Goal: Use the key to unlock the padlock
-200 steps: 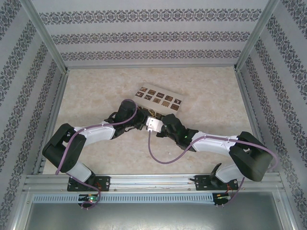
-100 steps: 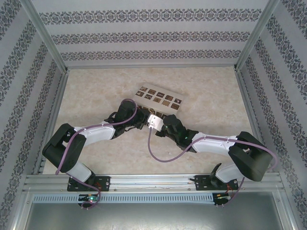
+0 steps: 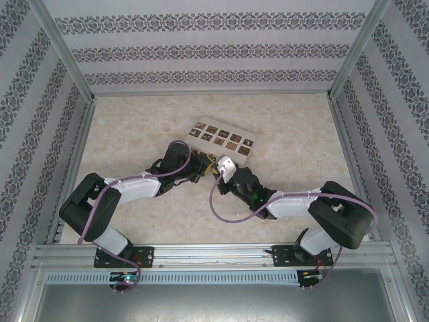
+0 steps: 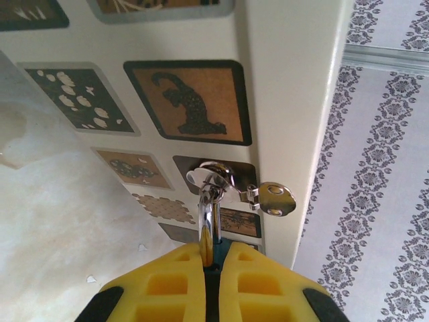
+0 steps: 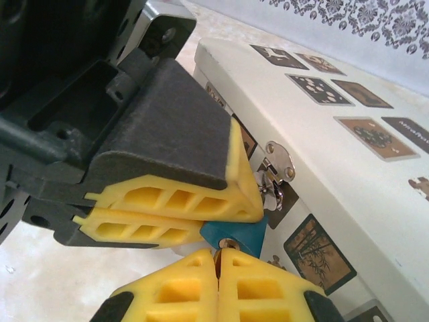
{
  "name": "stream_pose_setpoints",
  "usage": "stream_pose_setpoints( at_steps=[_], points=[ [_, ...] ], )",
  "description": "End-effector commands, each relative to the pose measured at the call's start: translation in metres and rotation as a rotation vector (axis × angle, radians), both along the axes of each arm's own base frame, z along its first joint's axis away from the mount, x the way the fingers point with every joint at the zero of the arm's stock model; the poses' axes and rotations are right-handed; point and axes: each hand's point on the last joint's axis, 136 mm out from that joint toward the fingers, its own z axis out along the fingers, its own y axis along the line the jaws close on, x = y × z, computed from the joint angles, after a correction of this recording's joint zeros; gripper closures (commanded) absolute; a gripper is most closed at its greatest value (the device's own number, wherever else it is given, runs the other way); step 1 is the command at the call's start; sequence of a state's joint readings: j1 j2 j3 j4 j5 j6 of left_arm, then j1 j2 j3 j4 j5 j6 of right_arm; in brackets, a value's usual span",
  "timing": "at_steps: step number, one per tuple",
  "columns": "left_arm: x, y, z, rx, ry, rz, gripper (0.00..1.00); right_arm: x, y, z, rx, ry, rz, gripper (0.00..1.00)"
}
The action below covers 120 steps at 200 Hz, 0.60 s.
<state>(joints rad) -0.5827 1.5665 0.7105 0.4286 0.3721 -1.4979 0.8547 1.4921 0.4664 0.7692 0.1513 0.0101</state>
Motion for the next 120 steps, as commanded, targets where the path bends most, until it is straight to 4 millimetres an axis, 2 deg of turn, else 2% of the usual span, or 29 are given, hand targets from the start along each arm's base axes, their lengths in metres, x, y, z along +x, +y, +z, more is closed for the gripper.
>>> stream_pose_setpoints(
  at_steps=[1,62,79,120],
  points=[
    [-0.012,-0.019,0.014,-0.056,-0.044,-0.066,1.0,0.004,0.007,0.023,0.187,0.002,-0.018,1.0],
    [-0.01,-0.018,-0.001,-0.04,-0.036,-0.053,1.0,0.0,0.0,-0.005,0.148,0.033,-0.03,1.0],
    [-0.01,-0.017,-0.006,-0.027,-0.029,-0.049,0.92,-0.001,-0.002,-0.012,0.146,0.041,-0.032,1.0],
    [-0.01,-0.01,-0.017,0.022,-0.018,-0.035,0.79,-0.003,-0.005,-0.023,0.14,0.056,-0.038,1.0]
  ],
)
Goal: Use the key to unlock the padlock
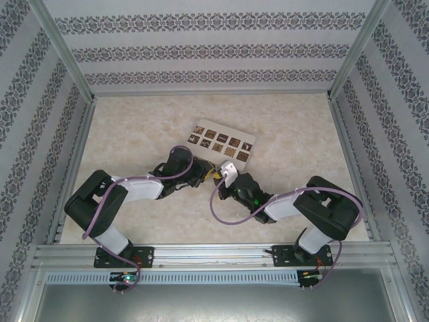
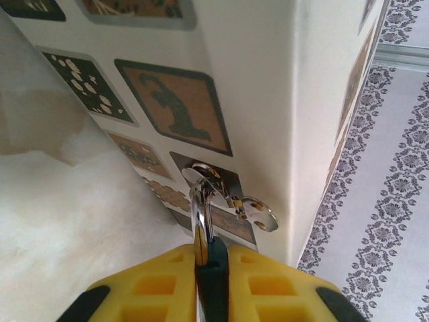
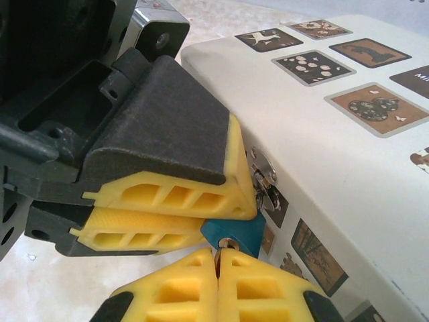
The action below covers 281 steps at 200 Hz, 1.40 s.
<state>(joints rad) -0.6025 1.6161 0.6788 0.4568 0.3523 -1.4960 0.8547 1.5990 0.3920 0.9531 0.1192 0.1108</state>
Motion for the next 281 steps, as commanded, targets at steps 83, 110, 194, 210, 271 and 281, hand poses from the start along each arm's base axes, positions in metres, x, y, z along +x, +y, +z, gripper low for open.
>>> stream_pose_setpoints(
  at_steps=[83,110,194,210,271,281],
  points=[
    [0.002,0.036,0.03,0.113,-0.145,0.038,0.6,-0.005,-0.027,0.001,0.115,0.038,-0.082,1.0],
    [0.005,0.057,0.057,0.209,-0.249,0.06,0.57,-0.007,-0.036,0.007,0.183,0.07,-0.116,1.0],
    [0.005,0.102,0.128,0.482,-0.52,0.114,0.47,0.001,-0.066,0.02,0.488,0.297,-0.229,1.0],
    [0.004,0.108,0.131,0.5,-0.532,0.127,0.46,0.004,-0.074,0.021,0.544,0.339,-0.258,1.0],
    [0.006,0.11,0.13,0.513,-0.534,0.136,0.44,0.002,-0.093,0.006,0.592,0.455,-0.343,1.0],
    [0.006,0.11,0.129,0.513,-0.532,0.136,0.44,0.001,-0.095,0.002,0.595,0.475,-0.356,1.0]
  ],
)
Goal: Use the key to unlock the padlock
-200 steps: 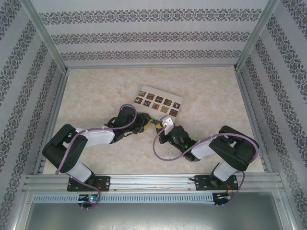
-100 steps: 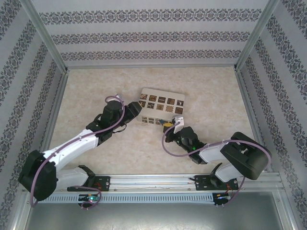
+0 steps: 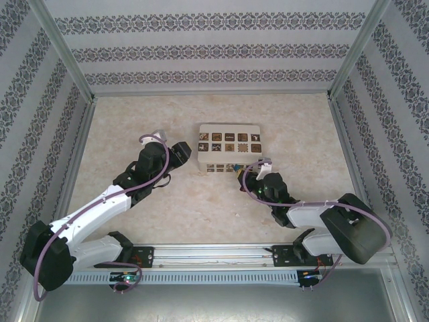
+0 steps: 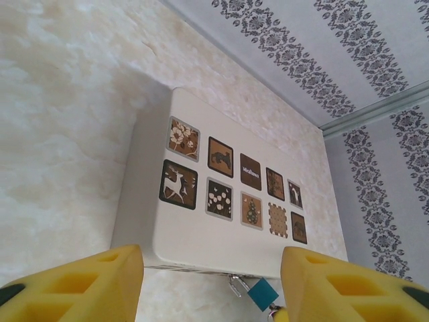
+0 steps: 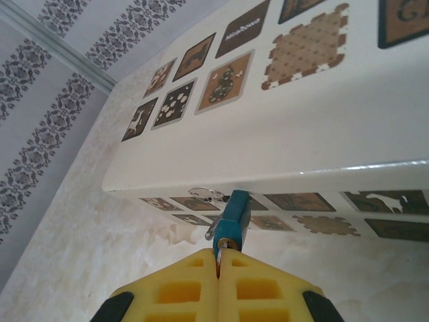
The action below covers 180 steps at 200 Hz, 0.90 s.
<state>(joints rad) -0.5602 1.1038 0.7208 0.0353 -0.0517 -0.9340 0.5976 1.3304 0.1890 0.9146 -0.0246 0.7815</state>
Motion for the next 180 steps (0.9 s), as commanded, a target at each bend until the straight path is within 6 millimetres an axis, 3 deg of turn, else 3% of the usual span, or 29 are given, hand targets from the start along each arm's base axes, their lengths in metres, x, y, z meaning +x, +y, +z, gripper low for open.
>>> stream_pose_setpoints(
  at_steps=[1,62,146,180],
  points=[
    [0.004,0.01,0.006,0.031,-0.016,0.026,0.44,-0.005,-0.005,-0.007,0.054,0.064,-0.018,1.0],
    [0.004,0.009,0.007,0.022,-0.018,0.026,0.43,-0.009,-0.002,-0.027,0.046,0.145,0.004,1.0],
    [0.007,0.009,0.006,0.015,-0.022,0.026,0.39,-0.006,0.01,-0.037,0.072,0.191,0.044,1.0],
    [0.011,0.008,0.008,0.014,-0.028,0.014,0.38,-0.004,0.012,-0.037,0.073,0.191,0.049,0.89]
  ],
)
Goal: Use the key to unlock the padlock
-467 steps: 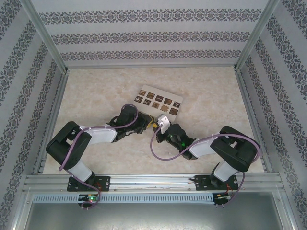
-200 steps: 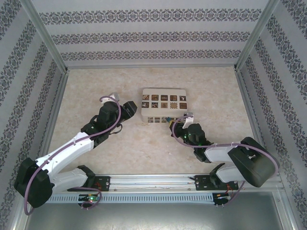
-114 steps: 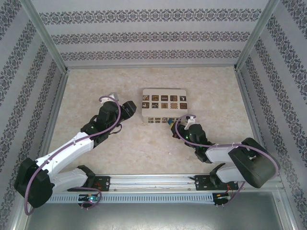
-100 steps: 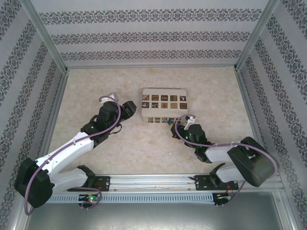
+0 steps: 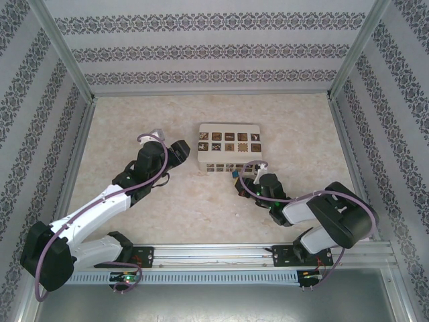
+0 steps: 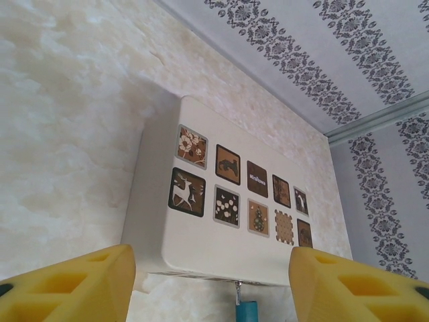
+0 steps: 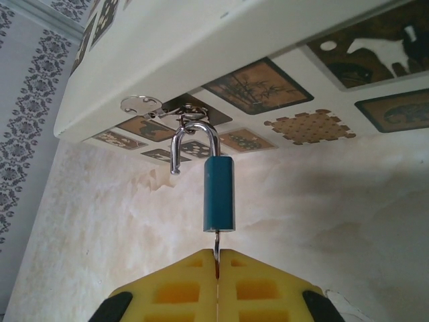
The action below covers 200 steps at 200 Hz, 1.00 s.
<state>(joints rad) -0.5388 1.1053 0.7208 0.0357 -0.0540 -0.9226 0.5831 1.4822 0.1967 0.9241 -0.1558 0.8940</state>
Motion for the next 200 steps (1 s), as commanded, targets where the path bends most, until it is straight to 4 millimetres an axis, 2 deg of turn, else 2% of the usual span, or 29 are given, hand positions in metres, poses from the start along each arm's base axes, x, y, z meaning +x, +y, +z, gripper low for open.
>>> stream_pose_setpoints(
  at_steps=[1,52,85,113,143,158,166,200],
  points=[
    [0.007,0.001,0.009,0.003,-0.025,-0.004,0.38,0.009,0.0,0.007,0.025,-0.012,-0.02,0.89],
    [0.011,0.004,0.006,-0.003,-0.005,-0.008,0.37,0.01,-0.007,0.009,0.024,-0.019,-0.033,0.79],
    [0.015,0.002,0.002,0.0,0.026,-0.04,0.34,0.011,-0.012,0.018,0.011,-0.051,-0.026,0.73],
    [0.023,-0.006,-0.004,0.002,0.062,-0.099,0.31,0.013,-0.018,0.03,-0.004,-0.081,-0.024,0.63],
    [0.033,-0.021,-0.017,0.014,0.12,-0.185,0.29,0.016,-0.023,0.045,-0.016,-0.121,-0.021,0.41],
    [0.039,-0.028,-0.026,0.016,0.159,-0.231,0.29,0.015,-0.025,0.048,-0.009,-0.119,-0.016,0.14],
    [0.042,-0.032,-0.029,0.021,0.174,-0.254,0.29,0.015,-0.025,0.051,0.004,-0.12,-0.011,0.03],
    [0.056,-0.044,-0.055,0.045,0.252,-0.304,0.28,0.016,-0.026,0.055,0.053,-0.097,0.002,0.02]
  ],
)
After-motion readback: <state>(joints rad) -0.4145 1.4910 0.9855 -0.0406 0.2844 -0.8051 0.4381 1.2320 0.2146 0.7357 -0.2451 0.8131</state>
